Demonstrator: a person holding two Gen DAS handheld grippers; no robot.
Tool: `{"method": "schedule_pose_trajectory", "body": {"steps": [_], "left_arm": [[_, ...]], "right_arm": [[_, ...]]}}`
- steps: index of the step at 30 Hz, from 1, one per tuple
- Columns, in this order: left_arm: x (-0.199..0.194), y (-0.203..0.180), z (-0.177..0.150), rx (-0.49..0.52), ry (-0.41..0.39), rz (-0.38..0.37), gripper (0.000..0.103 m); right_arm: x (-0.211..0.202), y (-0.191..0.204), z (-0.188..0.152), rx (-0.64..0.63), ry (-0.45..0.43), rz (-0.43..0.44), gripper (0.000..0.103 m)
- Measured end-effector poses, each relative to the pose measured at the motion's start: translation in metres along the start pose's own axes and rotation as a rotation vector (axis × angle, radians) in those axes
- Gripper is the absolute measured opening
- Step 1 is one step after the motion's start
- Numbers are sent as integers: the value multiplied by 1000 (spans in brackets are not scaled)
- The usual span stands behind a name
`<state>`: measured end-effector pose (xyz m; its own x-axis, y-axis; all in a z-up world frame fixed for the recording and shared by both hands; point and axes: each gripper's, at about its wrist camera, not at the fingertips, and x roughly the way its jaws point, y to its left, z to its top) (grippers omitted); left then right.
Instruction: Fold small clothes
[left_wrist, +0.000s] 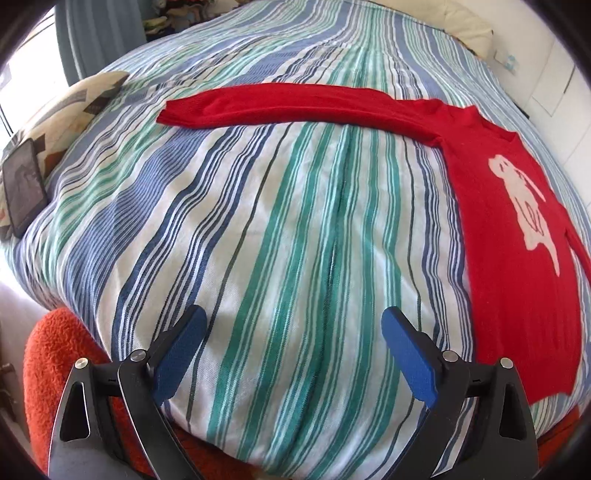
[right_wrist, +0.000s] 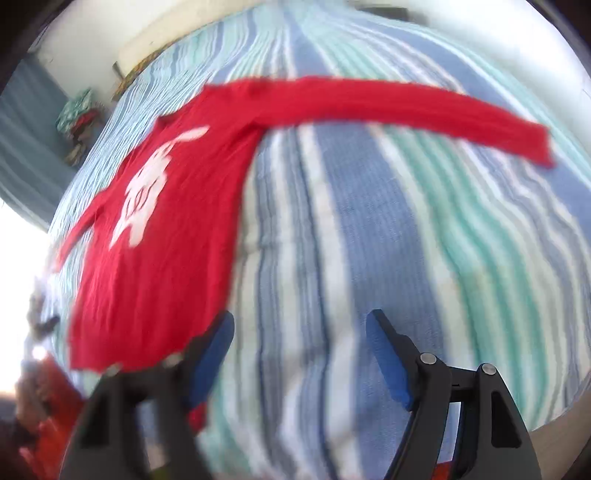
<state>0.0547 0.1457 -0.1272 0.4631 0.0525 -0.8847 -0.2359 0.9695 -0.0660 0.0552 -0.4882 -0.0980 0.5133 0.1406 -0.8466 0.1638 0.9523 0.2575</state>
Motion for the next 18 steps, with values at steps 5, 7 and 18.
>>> {"method": "schedule_pose_trajectory", "body": {"steps": [5,7,18], "left_arm": [[0,-6,6,-6,-15,19,96],[0,-7,6,5,-23,29,96],[10,0,1,21,-11,80,97]], "right_arm": [[-31,-118,65,494,-270,71,74],[-8,-162,67,725,-264,112,72],[21,-198,90,889,-357,-13,6]]}}
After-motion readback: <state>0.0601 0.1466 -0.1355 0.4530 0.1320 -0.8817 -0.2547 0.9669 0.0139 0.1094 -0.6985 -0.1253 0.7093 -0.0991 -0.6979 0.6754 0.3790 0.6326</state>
